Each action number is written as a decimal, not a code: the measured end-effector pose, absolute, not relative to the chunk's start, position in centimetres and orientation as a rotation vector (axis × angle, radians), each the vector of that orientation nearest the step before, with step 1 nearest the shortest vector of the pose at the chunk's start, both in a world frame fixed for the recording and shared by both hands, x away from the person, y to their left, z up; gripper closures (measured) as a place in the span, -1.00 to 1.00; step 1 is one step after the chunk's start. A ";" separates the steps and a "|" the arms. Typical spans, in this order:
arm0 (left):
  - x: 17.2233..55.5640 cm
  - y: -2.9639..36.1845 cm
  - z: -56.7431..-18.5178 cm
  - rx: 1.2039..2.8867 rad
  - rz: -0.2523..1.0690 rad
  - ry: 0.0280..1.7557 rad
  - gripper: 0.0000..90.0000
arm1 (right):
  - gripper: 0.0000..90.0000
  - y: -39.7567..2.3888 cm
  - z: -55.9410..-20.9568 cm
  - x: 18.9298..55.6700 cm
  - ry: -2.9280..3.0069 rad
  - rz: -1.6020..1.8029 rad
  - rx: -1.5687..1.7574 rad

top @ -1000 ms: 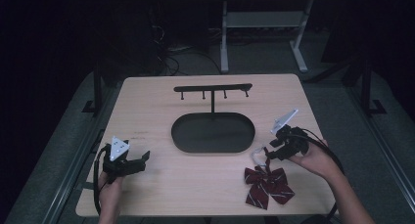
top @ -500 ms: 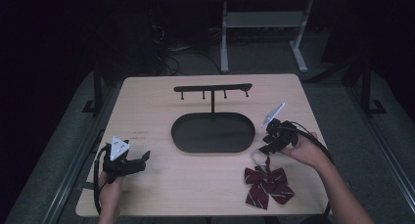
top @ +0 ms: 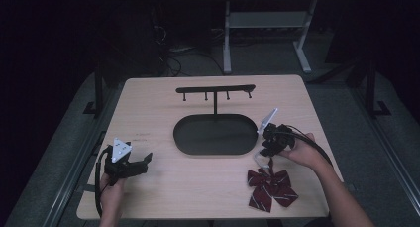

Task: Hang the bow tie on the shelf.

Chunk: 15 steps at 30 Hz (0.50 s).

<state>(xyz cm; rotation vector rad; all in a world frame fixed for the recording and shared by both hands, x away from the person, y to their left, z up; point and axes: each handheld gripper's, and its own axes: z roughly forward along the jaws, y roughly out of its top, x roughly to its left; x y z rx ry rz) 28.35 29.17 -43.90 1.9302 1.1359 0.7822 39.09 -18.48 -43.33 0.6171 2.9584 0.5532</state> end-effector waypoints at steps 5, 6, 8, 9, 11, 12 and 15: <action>28.3 29.1 -43.9 1.929 0.781 1.134 -0.70 | 0.42 -18.2 -43.2 39.0 2.932 0.548 0.556; 28.3 29.1 -43.9 1.929 0.782 1.135 -0.70 | 0.41 -18.2 -43.1 38.9 2.931 0.553 0.546; 28.4 29.1 -43.9 1.925 0.779 1.138 -0.70 | 0.39 -18.1 -43.2 38.9 2.941 0.561 0.529; 28.4 29.1 -43.9 1.926 0.779 1.138 -0.70 | 0.38 -18.0 -43.3 38.9 2.943 0.558 0.528; 28.4 29.1 -43.9 1.934 0.781 1.127 -0.70 | 0.38 -17.9 -43.5 39.0 2.944 0.552 0.529; 28.4 29.0 -44.0 1.931 0.782 1.126 -0.70 | 0.39 -17.9 -43.5 39.1 2.945 0.552 0.534; 28.4 29.2 -43.9 1.932 0.780 1.135 -0.70 | 0.49 -18.1 -43.5 39.3 2.941 0.544 0.543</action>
